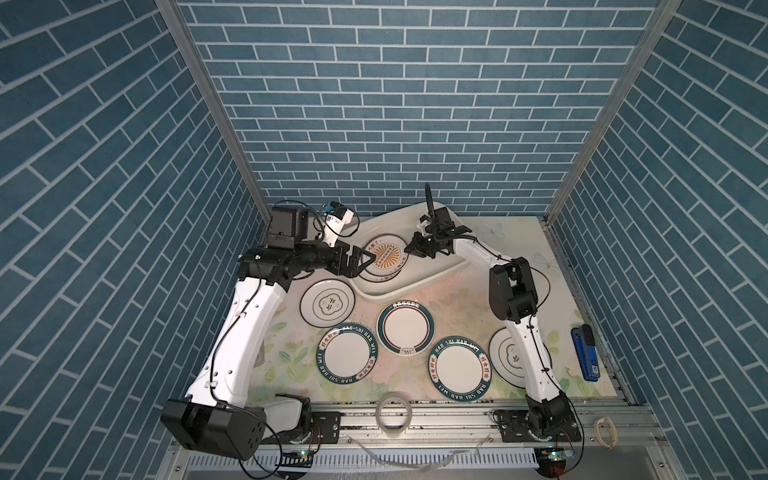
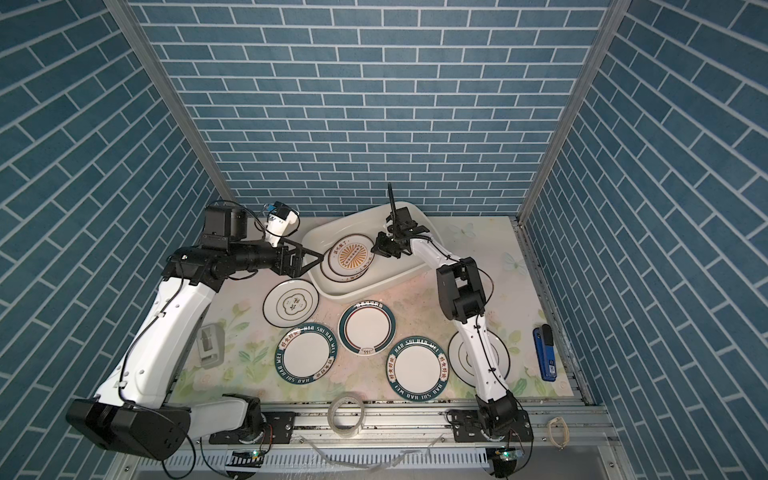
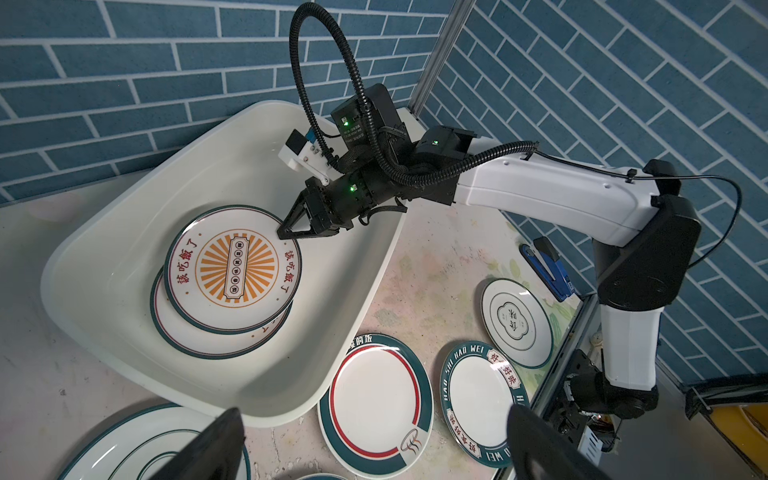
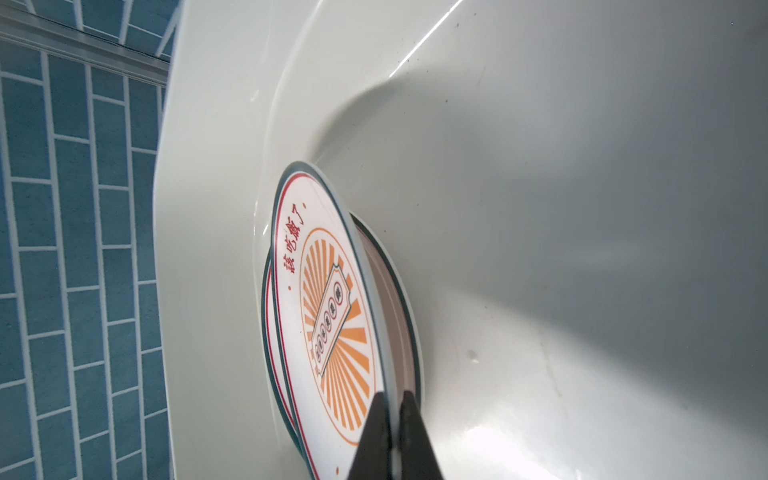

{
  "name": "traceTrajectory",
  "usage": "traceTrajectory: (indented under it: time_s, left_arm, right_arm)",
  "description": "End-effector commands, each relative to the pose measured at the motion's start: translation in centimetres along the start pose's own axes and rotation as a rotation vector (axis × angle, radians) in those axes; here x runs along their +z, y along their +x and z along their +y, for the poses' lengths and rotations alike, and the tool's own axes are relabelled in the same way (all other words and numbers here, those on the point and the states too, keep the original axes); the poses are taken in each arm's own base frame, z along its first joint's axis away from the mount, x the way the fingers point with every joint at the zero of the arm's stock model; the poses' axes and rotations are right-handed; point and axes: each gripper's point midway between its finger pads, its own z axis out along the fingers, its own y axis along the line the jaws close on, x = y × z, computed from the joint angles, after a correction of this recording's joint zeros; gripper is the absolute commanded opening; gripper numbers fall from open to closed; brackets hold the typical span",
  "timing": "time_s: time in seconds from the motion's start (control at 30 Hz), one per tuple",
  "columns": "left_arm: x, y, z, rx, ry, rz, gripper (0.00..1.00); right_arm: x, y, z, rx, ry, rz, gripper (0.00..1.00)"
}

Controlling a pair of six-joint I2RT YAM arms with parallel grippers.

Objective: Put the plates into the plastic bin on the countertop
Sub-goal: 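Carry the plate over the bin and lower it onto the first plate, then set the plate flat on the stack and open the right gripper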

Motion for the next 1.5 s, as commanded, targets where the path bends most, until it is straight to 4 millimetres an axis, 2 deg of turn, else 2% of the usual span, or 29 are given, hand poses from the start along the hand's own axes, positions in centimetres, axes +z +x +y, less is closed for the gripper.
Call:
traceTrajectory:
  time_s: [0.0, 0.47, 1.3, 1.47]
  left_arm:
    - [-0.3, -0.8, -0.3, 0.007, 0.013, -0.02, 1.0]
    - [-0.2, -0.9, -0.2, 0.01, 0.017, -0.021, 1.0]
    - [-0.4, -1.0, -0.5, 0.016, 0.022, -0.028, 1.0]
    - [-0.4, -1.0, -0.6, 0.016, 0.024, -0.03, 1.0]
  right_arm:
    - [0.4, -0.5, 1.7, 0.002, -0.065, -0.006, 0.0]
    - [1.2, 0.0, 1.1, 0.026, -0.073, 0.02, 0.0]
    - [1.2, 1.6, 0.7, 0.009, -0.027, 0.052, 0.18]
    - [1.1, 1.9, 0.5, 0.004, -0.015, 0.061, 0.19]
